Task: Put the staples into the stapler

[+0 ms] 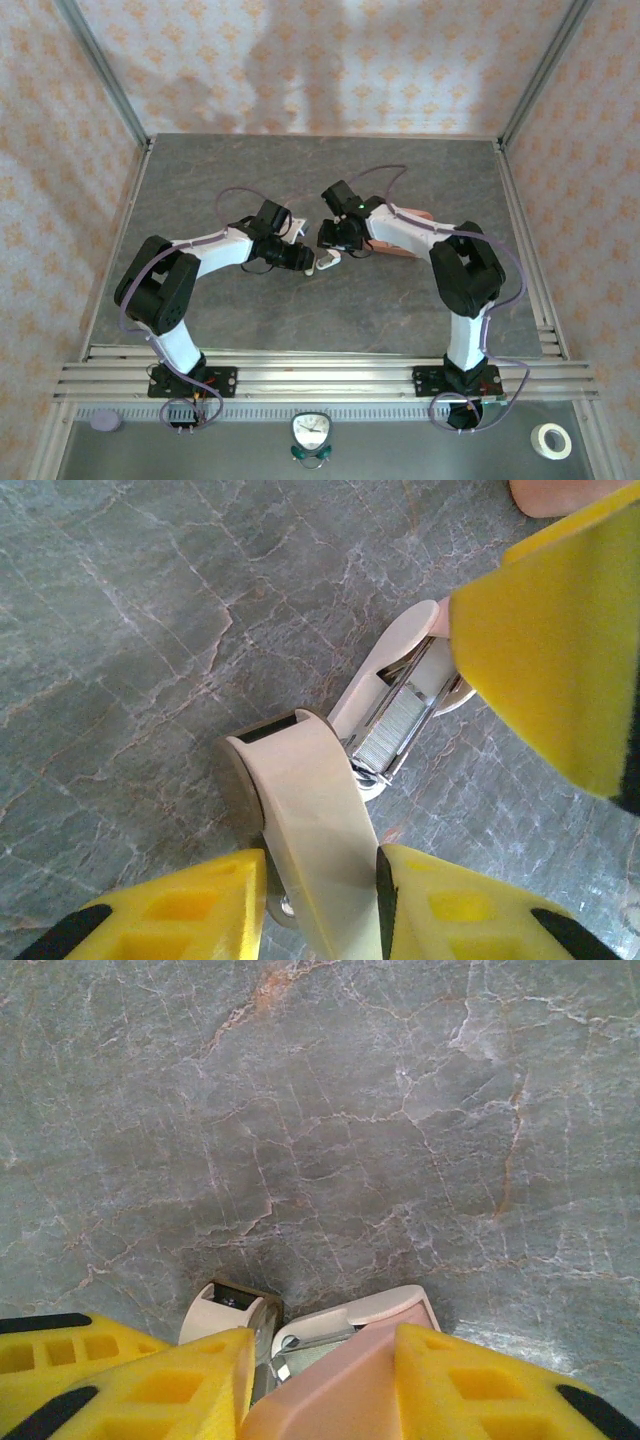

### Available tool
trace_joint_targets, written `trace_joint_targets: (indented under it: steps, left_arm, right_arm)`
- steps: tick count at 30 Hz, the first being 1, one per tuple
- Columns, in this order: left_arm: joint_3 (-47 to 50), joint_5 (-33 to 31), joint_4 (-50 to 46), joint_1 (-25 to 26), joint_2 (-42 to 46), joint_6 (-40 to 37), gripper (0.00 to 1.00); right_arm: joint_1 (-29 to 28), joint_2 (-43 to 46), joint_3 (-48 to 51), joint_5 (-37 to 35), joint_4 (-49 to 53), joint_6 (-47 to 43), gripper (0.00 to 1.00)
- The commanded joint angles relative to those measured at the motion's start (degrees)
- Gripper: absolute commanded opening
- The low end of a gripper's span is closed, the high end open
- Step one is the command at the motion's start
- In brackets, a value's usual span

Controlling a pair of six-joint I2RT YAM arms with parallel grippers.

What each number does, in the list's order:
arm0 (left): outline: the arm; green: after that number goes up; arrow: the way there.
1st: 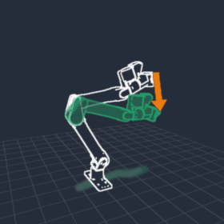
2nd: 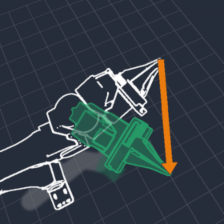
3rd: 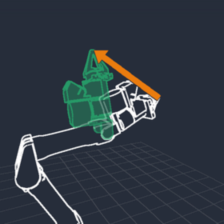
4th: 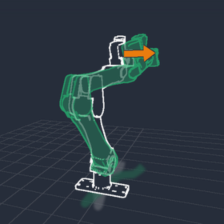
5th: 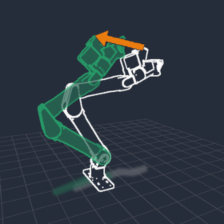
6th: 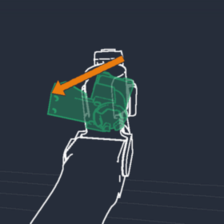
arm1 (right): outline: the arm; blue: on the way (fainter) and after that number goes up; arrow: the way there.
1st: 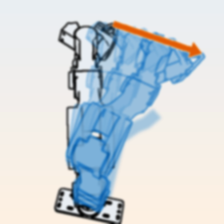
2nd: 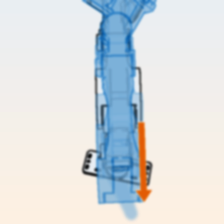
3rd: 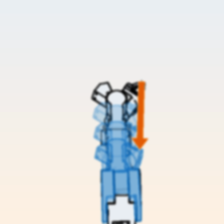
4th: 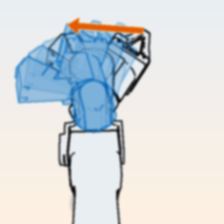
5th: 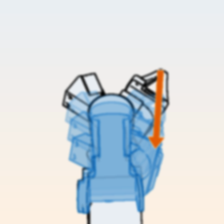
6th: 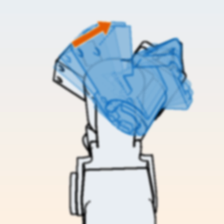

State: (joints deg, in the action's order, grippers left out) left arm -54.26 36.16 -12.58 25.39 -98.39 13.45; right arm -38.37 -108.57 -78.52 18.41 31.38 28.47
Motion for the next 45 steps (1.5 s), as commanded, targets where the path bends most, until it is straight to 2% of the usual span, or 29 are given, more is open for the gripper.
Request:
trace_joint_targets:
  steps: [1,9,17,23,29,35,45]
  left_arm:
    - [0.23,-3.25,-1.92,-0.16,1.34,-1.15,0.35]
    - [0.62,-3.82,-2.18,-0.16,3.45,-0.90,0.36]
    - [1.40,-4.52,-3.25,-0.28,7.26,-0.55,0.37]
    - [1.62,-4.50,-3.35,-0.76,8.65,-0.23,0.38]
    - [1.81,-4.68,-3.79,-1.07,9.36,-0.47,0.38]
    - [1.86,-4.60,-3.74,-1.35,9.22,-0.46,0.38]
    - [2.40,-4.50,-3.46,-1.57,9.08,-0.53,0.38]
  right_arm:
    - [-2.16,-2.62,-0.89,0.53,6.03,-1.01,0.43]
    - [-3.42,-1.88,-2.74,0.23,9.50,-1.95,0.48]
    - [-3.47,3.35,-2.48,-4.09,12.04,-1.13,0.48]
    - [-3.14,3.14,-3.89,-6.37,13.95,-0.30,0.47]
    - [-3.09,0.66,-4.84,-4.35,12.71,-0.35,0.40]
    - [-3.13,-2.17,-5.15,-0.72,10.85,-0.41,0.28]
    - [-3.38,-6.24,0.95,-2.37,11.69,1.64,0.15]
